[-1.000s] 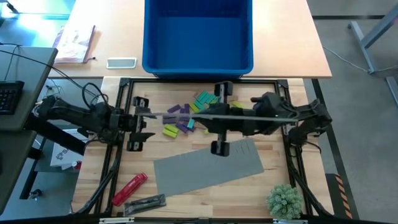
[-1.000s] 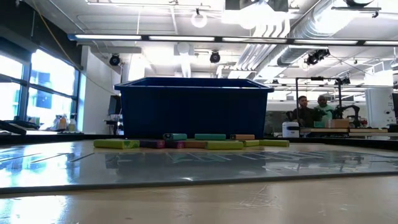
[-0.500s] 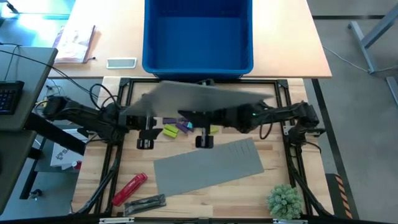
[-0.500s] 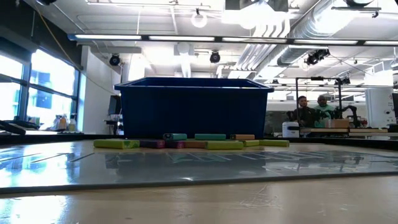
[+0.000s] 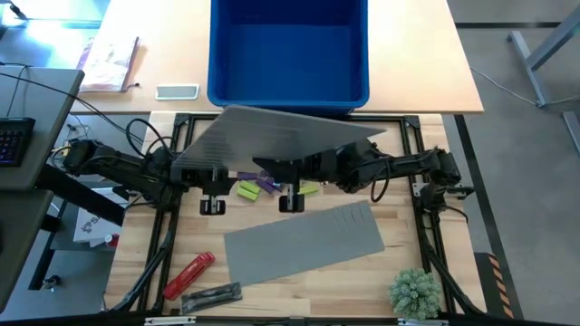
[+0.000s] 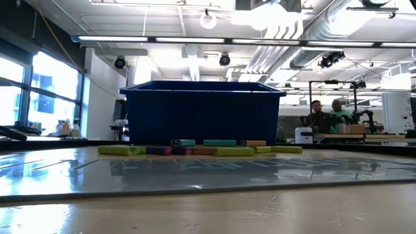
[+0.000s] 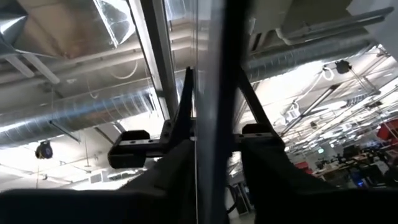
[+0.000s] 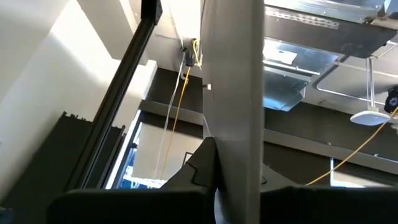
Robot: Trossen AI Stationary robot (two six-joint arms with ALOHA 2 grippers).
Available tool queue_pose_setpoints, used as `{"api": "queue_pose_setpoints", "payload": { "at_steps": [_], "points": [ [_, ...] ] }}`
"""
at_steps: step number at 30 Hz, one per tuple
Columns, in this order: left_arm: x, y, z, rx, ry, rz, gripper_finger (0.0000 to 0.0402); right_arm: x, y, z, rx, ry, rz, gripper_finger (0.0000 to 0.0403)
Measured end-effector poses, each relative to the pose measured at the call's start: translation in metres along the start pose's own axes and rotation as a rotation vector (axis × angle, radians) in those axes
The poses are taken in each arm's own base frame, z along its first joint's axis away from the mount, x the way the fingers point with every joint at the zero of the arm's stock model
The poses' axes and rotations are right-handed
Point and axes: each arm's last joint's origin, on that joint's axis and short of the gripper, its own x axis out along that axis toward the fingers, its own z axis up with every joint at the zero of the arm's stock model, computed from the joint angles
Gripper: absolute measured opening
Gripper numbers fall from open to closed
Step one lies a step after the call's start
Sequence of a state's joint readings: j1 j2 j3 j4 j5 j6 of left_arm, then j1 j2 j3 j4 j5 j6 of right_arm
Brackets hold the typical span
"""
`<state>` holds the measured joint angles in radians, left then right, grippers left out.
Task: Sort blocks
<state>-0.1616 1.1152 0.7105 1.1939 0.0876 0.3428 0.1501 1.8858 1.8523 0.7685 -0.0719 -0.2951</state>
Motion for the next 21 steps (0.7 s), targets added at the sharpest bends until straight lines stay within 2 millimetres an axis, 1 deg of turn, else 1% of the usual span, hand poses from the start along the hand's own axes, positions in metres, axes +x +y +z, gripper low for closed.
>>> {"api": "queue_pose_setpoints", "payload": {
  "at_steps": [5,6,15,18,21],
  "points": [
    [0.001,0.002,0.0,0.001,0.014,0.038,0.002,0.0,0.0,0.0,0.0,0.005,0.002,0.0],
    [0.001,0.002,0.0,-0.002,0.016,0.043,0.001,0.0,0.0,-0.001,0.0,0.009,0.004,0.0],
    [0.001,0.002,0.001,-0.027,0.019,0.066,0.0,0.0,0.001,-0.004,0.01,0.06,0.008,0.0003],
    [0.0,0.003,0.001,-0.027,0.023,0.07,0.0,0.0,0.004,-0.009,0.019,0.109,-0.001,0.0025],
    [0.0,0.003,0.005,-0.03,0.018,0.069,0.0,-0.001,0.008,-0.016,0.016,0.188,-0.049,0.0069]
  ]
}}
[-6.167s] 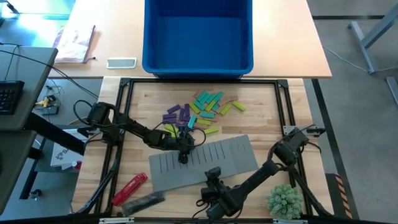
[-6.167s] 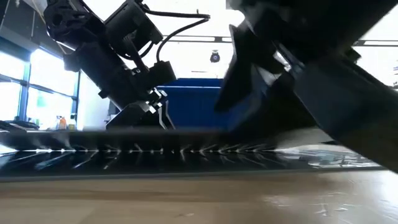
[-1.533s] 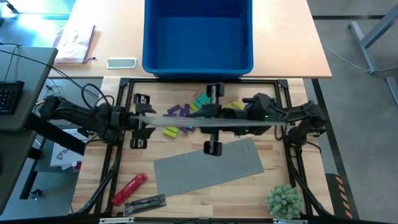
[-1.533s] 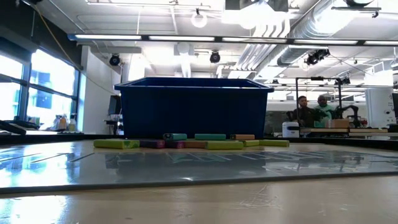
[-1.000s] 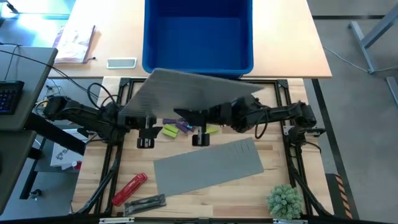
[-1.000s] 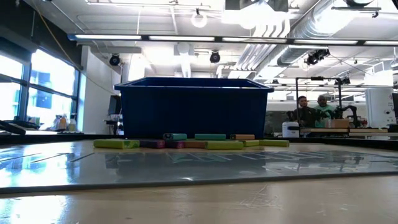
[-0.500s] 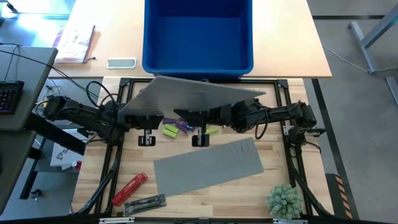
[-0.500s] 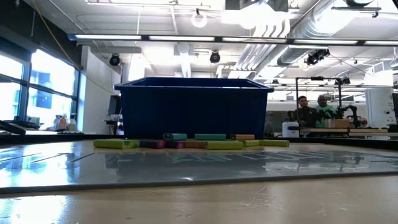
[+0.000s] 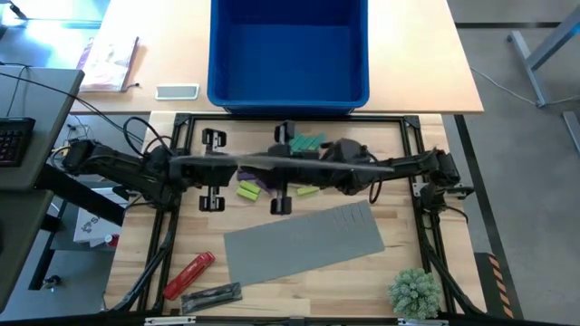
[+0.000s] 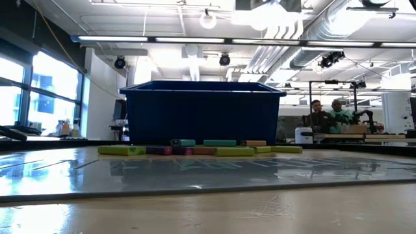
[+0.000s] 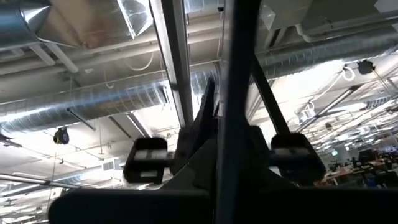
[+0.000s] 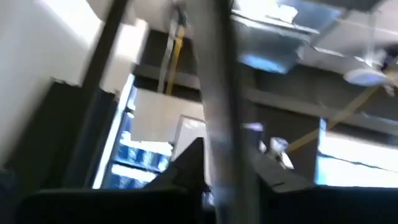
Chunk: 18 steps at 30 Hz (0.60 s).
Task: Sort blocks
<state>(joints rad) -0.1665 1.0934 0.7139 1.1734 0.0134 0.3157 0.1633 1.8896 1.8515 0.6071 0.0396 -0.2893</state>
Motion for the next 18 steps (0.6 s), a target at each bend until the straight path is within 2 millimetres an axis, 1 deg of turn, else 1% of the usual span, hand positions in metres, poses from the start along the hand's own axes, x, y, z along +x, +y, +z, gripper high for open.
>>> {"api": "queue_pose_setpoints", "payload": {
  "at_steps": [4,8,11,14,18],
  "points": [
    [-0.003,0.004,0.011,0.0,0.002,0.005,0.0,-0.001,0.005,0.0,-0.028,0.067,-0.057,0.0133],
    [-0.009,0.01,0.028,0.005,0.016,0.016,0.0,-0.006,0.016,0.004,-0.081,0.194,-0.061,0.0178],
    [-0.015,0.014,0.041,0.031,0.029,0.014,0.0,-0.012,0.02,0.015,-0.101,0.297,-0.088,0.0193],
    [-0.02,0.018,0.052,0.034,0.033,0.019,0.0,-0.021,0.022,0.025,-0.114,0.408,-0.14,0.0197],
    [-0.026,0.02,0.057,0.042,0.081,0.024,0.0,-0.031,0.026,0.034,-0.127,0.517,-0.201,0.0198]
  ]
}}
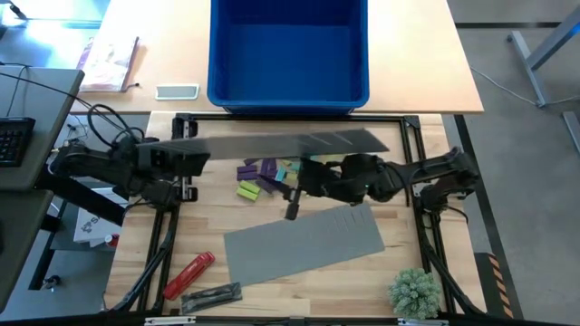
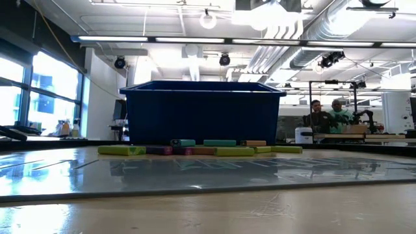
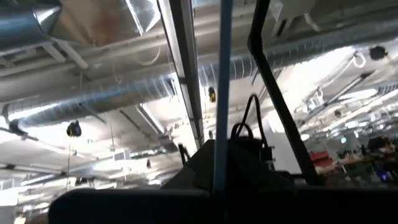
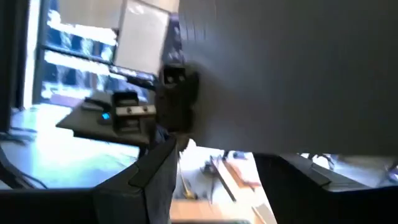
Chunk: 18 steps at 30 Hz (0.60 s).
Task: Sort blocks
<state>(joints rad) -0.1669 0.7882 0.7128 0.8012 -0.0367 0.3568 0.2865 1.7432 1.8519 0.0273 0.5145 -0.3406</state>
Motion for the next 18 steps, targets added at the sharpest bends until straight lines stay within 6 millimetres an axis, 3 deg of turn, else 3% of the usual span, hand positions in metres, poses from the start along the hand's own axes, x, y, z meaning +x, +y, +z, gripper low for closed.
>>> {"api": "queue_pose_setpoints", "payload": {
  "at_steps": [8,18],
  "points": [
    [-0.009,0.0,-0.002,0.037,0.142,-0.021,0.0,-0.022,0.004,0.019,-0.015,-0.009,-0.035,0.0197],
    [-0.02,0.004,0.006,0.031,0.173,-0.038,0.0,-0.052,-0.004,0.041,-0.007,-0.019,-0.025,0.0197]
  ]
}}
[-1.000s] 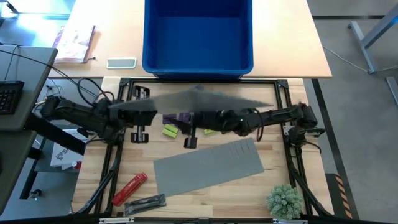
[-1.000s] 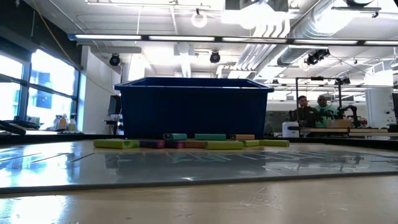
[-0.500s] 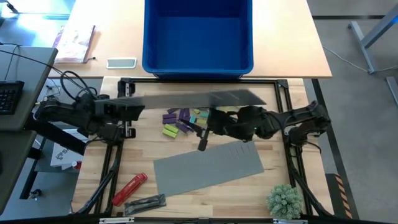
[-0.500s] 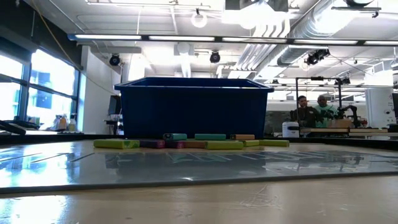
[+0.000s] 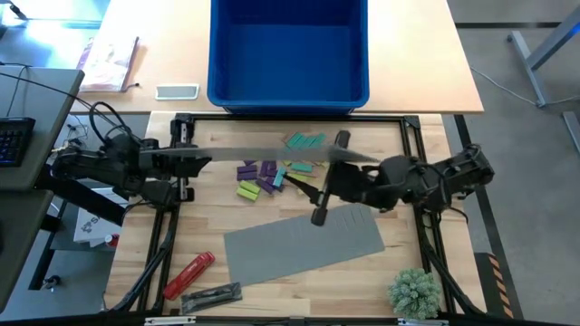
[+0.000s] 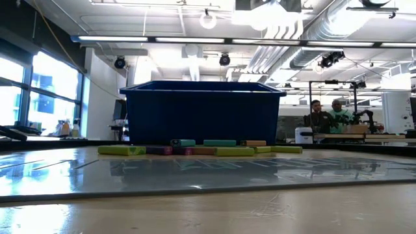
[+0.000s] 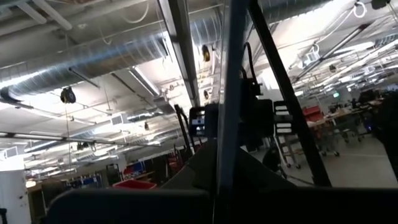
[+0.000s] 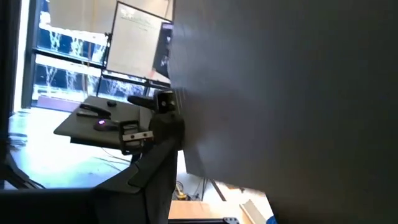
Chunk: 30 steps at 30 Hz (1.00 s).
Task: Sort blocks
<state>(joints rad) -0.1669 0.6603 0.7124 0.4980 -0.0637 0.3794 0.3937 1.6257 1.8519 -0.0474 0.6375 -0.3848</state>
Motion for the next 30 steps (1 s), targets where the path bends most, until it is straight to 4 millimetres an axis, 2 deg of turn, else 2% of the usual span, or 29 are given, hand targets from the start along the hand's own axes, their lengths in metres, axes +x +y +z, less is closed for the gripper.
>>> {"api": "queue_pose_setpoints", "payload": {
  "at_steps": [7,10,15,20,30],
  "points": [
    [-0.003,0.0,0.0,0.001,0.018,-0.006,0.0,-0.023,-0.009,0.02,0.0,-0.056,0.02,0.0195],
    [-0.004,0.001,0.001,0.001,0.015,-0.003,0.0,-0.03,-0.01,0.025,0.003,-0.068,0.032,0.0178],
    [-0.004,0.001,0.001,0.001,0.022,0.003,0.0,-0.044,-0.012,0.035,0.008,-0.096,0.053,0.0112],
    [-0.005,0.001,0.002,0.0,0.019,0.004,0.0,-0.05,-0.016,0.038,0.003,-0.089,0.061,0.0017],
    [-0.007,0.003,0.002,0.019,0.049,0.041,0.0,-0.052,-0.015,0.028,-0.015,0.034,-0.002,0.0011]
  ]
}}
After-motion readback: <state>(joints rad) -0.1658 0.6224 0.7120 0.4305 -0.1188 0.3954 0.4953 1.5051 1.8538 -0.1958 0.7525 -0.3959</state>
